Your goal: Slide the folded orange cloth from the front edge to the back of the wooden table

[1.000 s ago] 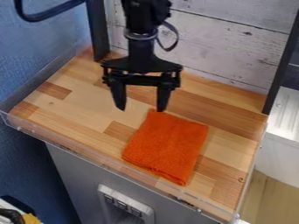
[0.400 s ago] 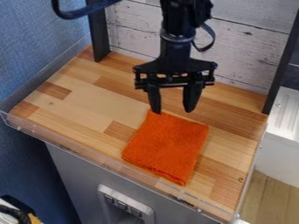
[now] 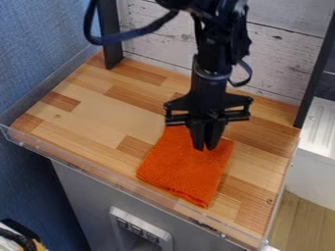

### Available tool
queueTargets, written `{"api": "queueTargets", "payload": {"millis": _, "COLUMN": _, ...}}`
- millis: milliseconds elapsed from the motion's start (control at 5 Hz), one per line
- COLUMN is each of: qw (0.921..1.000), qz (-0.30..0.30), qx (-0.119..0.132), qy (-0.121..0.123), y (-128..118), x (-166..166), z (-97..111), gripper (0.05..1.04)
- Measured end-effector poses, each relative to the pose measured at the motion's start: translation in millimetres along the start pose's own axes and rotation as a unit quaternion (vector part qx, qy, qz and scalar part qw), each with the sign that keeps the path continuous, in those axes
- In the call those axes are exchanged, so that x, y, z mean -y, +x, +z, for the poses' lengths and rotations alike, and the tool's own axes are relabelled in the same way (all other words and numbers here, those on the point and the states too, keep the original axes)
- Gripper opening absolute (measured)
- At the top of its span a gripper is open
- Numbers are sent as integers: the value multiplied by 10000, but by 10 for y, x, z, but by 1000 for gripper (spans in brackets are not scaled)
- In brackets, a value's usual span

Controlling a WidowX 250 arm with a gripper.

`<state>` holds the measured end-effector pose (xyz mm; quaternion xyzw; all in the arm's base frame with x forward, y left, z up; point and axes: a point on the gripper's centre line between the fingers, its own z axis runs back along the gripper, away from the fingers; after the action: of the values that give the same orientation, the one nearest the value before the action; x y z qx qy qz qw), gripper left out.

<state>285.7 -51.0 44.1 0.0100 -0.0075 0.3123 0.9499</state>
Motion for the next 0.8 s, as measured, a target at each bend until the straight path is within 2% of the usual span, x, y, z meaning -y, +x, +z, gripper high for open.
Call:
{"api": "queueTargets", "payload": {"millis": 200, "qw": 10000, "qz": 38, "qx": -62, "qy": 35, "y": -54, "x": 16, "z": -155, "gripper": 66}}
{"api": "queueTargets", "payload": {"millis": 600, "qw": 9998, "qz": 61, "qx": -174, "qy": 19, "y": -98, "x": 19, "z": -319, "gripper": 60}}
{"api": "queueTargets", "payload": {"millis": 800, "qw": 9994, "qz": -276, "qx": -201, "qy": -68, "y": -71, "x": -1, "z": -340, "gripper": 60}}
